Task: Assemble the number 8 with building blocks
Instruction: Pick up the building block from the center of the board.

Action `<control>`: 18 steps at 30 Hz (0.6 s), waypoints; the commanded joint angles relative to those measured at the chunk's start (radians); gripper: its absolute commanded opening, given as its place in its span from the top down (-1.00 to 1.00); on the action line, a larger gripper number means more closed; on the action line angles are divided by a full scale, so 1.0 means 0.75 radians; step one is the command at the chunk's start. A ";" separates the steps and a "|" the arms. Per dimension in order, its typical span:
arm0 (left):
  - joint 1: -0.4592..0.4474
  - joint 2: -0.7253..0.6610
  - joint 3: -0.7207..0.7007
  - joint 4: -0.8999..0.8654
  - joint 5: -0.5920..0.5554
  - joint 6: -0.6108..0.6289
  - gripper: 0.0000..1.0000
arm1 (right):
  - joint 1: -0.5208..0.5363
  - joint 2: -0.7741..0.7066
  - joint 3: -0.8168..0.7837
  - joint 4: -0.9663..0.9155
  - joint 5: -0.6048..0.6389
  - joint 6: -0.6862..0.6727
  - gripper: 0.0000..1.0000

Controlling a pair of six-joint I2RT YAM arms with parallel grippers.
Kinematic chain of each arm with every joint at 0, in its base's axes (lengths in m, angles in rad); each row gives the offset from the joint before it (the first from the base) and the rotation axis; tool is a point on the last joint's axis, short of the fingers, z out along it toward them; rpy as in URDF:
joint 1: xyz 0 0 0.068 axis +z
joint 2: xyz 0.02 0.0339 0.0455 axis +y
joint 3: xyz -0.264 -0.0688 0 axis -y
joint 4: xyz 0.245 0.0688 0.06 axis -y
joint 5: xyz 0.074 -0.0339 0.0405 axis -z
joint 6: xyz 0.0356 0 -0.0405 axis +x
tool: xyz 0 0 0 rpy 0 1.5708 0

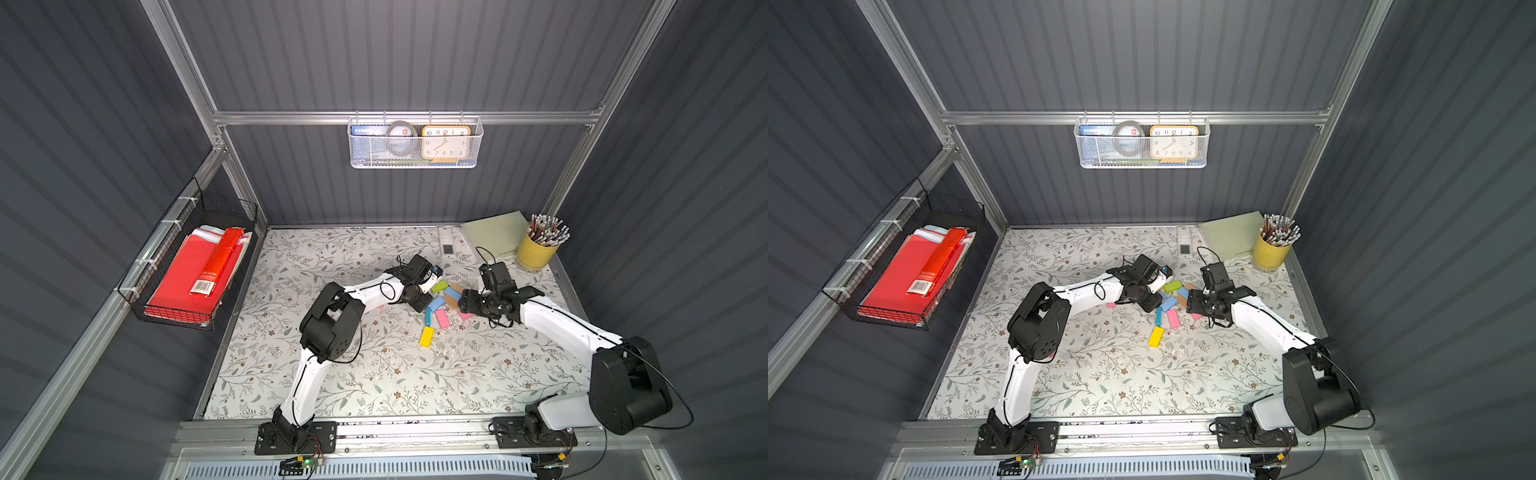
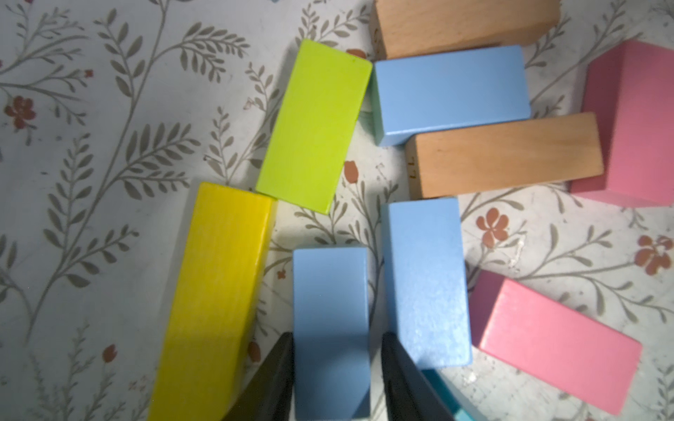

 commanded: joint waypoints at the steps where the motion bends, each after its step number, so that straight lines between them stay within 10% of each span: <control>1: -0.010 0.075 0.041 -0.055 -0.018 0.015 0.15 | -0.004 0.014 -0.018 0.008 -0.006 -0.017 -0.42; 18: -0.009 -0.275 -0.155 -0.066 -0.190 0.103 0.58 | -0.004 -0.054 0.005 0.061 -0.110 -0.107 -0.45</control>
